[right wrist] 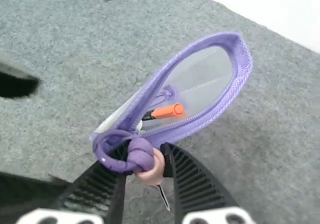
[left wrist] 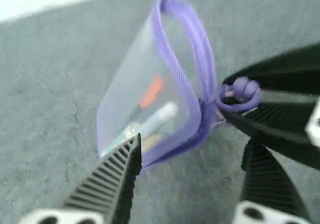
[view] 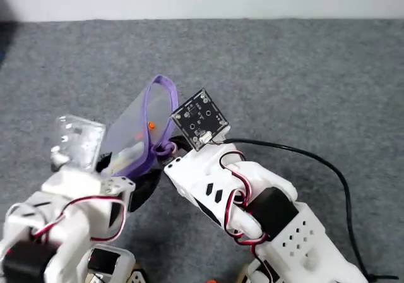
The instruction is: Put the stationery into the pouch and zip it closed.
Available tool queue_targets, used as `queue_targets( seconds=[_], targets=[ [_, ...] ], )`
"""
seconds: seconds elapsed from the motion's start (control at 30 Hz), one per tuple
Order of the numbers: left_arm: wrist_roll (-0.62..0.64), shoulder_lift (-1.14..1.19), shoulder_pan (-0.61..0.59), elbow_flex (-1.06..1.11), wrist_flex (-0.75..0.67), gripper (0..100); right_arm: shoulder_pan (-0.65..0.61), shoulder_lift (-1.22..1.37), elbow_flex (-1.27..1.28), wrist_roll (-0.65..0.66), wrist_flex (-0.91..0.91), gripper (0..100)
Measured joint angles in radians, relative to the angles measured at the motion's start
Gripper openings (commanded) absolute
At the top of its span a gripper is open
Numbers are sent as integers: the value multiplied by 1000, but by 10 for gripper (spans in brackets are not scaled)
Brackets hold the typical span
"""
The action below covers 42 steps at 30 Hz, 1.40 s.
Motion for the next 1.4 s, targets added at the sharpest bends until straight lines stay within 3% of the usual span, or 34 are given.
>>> queue_targets(
  seconds=[0.4,0.97,1.03,1.4],
  targets=[
    [0,6,0,255,-226,303,6,0,0,130,0,7],
    [0,2,6,324,-342,48,26,0,-21,132,104,7],
    [0,0,6,324,-342,9,31,0,-21,132,87,7],
    [-109,11,8,324,-358,11,203,86,-23,163,-190,6]
  ],
)
